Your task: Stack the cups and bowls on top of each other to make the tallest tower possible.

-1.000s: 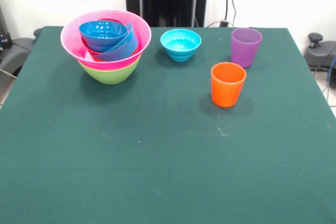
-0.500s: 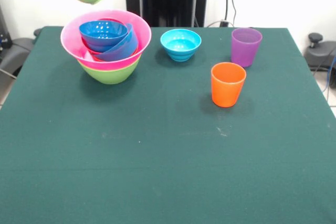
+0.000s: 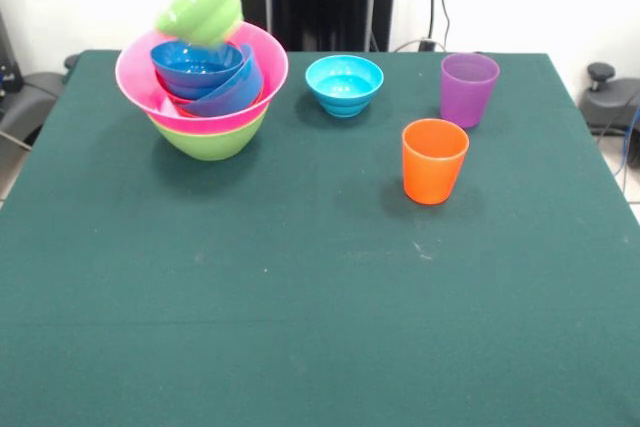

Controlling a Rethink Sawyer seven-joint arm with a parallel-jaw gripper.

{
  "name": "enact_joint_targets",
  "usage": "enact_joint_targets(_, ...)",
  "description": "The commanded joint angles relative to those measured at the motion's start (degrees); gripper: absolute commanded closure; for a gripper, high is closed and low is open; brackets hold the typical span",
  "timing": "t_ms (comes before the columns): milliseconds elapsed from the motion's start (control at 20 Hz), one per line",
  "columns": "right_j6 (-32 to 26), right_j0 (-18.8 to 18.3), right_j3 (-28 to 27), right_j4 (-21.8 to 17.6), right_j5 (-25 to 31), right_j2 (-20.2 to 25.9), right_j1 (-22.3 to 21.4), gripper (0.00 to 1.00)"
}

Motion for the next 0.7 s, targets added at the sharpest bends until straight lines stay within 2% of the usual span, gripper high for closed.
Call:
enact_joint_targets(50,6.6,3.4,5.7,-3.7,-2.3,-4.1,3.8,0.0)
enact_joint_targets(450,5.4,5.4,4.2,-3.9,-2.0,-5.3,4.8,0.0)
enact_joint_targets(700,6.4,7.4,3.3,-4.4,-5.0,-6.9,5.8,0.0)
